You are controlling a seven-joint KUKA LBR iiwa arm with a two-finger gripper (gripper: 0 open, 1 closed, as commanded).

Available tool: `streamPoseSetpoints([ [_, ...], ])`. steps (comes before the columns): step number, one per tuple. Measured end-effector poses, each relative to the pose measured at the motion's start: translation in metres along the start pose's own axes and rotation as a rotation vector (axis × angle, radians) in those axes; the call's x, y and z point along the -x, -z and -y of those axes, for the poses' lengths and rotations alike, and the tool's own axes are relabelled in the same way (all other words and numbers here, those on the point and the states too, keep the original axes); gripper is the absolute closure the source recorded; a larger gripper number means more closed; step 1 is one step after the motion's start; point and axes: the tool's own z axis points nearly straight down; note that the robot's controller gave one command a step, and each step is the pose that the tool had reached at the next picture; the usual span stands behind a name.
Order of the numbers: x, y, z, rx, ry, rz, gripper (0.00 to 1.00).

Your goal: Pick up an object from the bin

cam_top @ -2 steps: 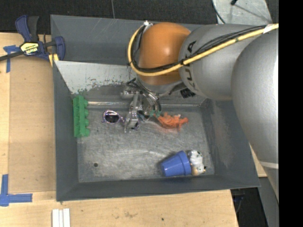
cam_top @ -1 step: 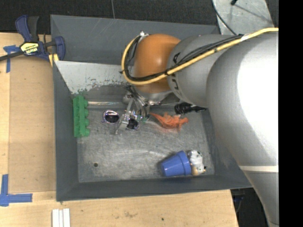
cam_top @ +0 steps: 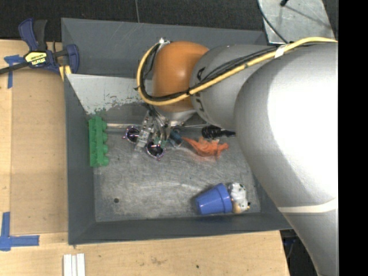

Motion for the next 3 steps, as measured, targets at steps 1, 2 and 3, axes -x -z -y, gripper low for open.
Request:
streamPoseSetpoints([
  [1, 0.0, 0.0, 0.0, 0.0, 0.0, 0.0, 1.0],
  [2, -0.0002, 0.001, 0.0001, -0.001, 0.0, -0.003, 1.0],
  [3, -0.0017, 0.0054, 0.001, -0.006, 0.0, -0.013, 1.0],
])
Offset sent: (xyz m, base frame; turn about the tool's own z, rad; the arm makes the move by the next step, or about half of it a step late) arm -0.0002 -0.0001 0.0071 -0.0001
